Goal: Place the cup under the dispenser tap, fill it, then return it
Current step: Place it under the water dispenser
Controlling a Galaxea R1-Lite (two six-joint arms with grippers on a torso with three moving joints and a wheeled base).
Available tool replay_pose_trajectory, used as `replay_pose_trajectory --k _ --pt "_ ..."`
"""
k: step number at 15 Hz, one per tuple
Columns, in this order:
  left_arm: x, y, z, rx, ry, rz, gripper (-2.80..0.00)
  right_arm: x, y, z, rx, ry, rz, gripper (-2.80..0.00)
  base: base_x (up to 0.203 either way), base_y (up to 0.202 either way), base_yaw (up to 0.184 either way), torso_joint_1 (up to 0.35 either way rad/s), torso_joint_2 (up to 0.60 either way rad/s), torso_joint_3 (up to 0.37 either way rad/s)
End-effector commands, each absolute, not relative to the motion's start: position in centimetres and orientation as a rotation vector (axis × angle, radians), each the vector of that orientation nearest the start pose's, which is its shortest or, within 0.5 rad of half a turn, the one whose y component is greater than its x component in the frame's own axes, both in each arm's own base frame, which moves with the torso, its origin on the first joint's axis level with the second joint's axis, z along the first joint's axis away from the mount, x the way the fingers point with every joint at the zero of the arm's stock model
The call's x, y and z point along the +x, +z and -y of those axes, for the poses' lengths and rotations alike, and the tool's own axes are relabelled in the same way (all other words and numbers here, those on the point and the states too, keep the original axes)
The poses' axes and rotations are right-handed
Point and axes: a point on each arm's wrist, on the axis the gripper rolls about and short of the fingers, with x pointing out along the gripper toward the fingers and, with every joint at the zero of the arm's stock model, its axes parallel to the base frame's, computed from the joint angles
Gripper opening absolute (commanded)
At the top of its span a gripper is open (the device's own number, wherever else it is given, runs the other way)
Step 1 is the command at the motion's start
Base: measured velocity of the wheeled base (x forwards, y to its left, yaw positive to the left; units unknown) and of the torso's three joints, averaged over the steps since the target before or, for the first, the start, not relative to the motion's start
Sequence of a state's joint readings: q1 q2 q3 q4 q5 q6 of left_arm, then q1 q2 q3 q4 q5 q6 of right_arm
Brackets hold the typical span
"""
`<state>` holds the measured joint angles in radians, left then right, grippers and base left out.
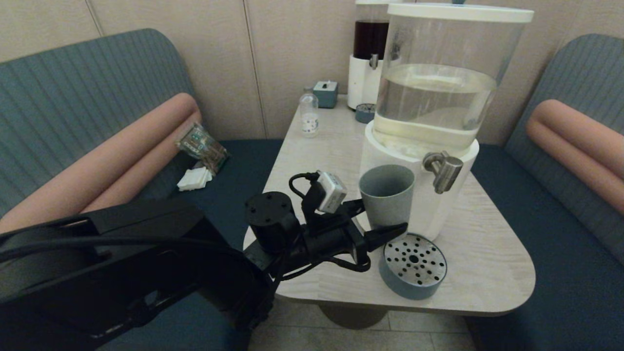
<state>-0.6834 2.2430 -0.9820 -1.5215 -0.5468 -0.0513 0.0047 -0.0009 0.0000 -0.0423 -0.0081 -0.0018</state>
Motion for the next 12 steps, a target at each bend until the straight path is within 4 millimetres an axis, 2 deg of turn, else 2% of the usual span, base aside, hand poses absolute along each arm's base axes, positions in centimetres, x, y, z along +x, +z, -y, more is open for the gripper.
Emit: replay_pose_trajectory --k 1,4,7,12 --pt "32.1 9.8 28.3 -0.069 -1.242 0.244 -2.80 -2.2 7.6 0.0 -0.002 -0.002 0.031 -2.80 0.000 0.000 0.000 0.000 0.00 0.000" --pt "33.0 7.4 29.2 -0.067 -1.243 0.211 -2.80 -2.2 7.6 0.0 -0.001 -0.005 0.031 -2.80 0.000 0.000 0.000 0.000 0.00 0.000" --pt "33.1 6.1 30.2 -0.067 -1.259 0.197 -2.80 -2.2 7.6 0.0 -0.002 -0.002 0.031 -2.80 0.000 0.000 0.000 0.000 0.00 0.000" --pt "31.9 4.3 31.9 -0.068 -1.298 0.161 -2.80 -2.2 7.6 0.0 -0.002 -0.005 0.031 -2.80 0.000 0.000 0.000 0.000 0.00 0.000"
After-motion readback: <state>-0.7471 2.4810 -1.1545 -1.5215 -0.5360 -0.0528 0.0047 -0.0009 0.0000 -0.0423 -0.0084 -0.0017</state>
